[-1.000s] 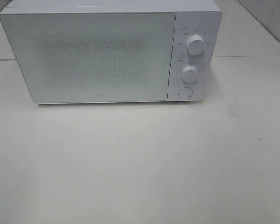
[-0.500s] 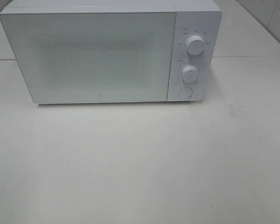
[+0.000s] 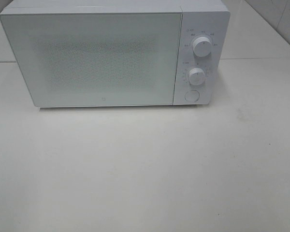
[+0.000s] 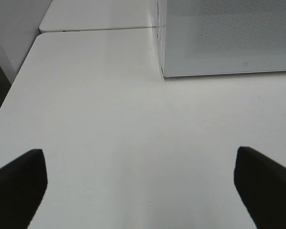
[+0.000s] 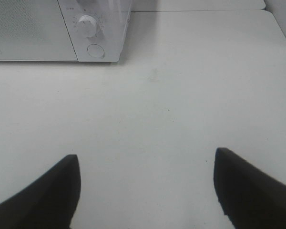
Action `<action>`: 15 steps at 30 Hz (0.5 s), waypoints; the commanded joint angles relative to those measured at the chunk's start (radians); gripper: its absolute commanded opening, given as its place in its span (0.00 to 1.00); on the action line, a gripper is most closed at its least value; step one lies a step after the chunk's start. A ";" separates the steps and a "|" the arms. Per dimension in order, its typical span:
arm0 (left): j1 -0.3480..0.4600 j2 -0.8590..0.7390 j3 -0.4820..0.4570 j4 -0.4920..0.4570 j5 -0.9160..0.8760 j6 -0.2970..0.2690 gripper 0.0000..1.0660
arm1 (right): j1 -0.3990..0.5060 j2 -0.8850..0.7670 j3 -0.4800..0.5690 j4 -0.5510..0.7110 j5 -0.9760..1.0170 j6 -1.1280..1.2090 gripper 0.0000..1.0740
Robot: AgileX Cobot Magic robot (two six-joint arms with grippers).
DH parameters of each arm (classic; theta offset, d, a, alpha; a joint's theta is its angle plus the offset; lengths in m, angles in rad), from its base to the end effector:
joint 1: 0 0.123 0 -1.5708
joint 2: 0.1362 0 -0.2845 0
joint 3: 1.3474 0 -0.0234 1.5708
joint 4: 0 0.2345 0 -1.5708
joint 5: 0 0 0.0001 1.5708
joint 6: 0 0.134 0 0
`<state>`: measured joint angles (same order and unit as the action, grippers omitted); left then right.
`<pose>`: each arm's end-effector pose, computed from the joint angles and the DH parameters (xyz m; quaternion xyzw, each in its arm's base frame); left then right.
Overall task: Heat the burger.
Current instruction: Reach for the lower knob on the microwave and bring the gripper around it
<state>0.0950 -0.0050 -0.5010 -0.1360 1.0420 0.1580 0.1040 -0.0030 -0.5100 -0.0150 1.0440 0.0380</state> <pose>0.0208 -0.0138 0.2534 0.0288 0.8443 -0.0004 0.5351 0.0194 0.0003 0.2549 -0.0276 0.8449 0.0304 0.5333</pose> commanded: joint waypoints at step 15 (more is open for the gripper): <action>0.002 -0.027 0.006 -0.008 -0.005 -0.001 0.94 | -0.006 -0.026 0.000 0.001 -0.009 -0.008 0.70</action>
<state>0.0950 -0.0050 -0.5010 -0.1360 1.0420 0.1580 0.1040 -0.0030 -0.5100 -0.0150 1.0440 0.0380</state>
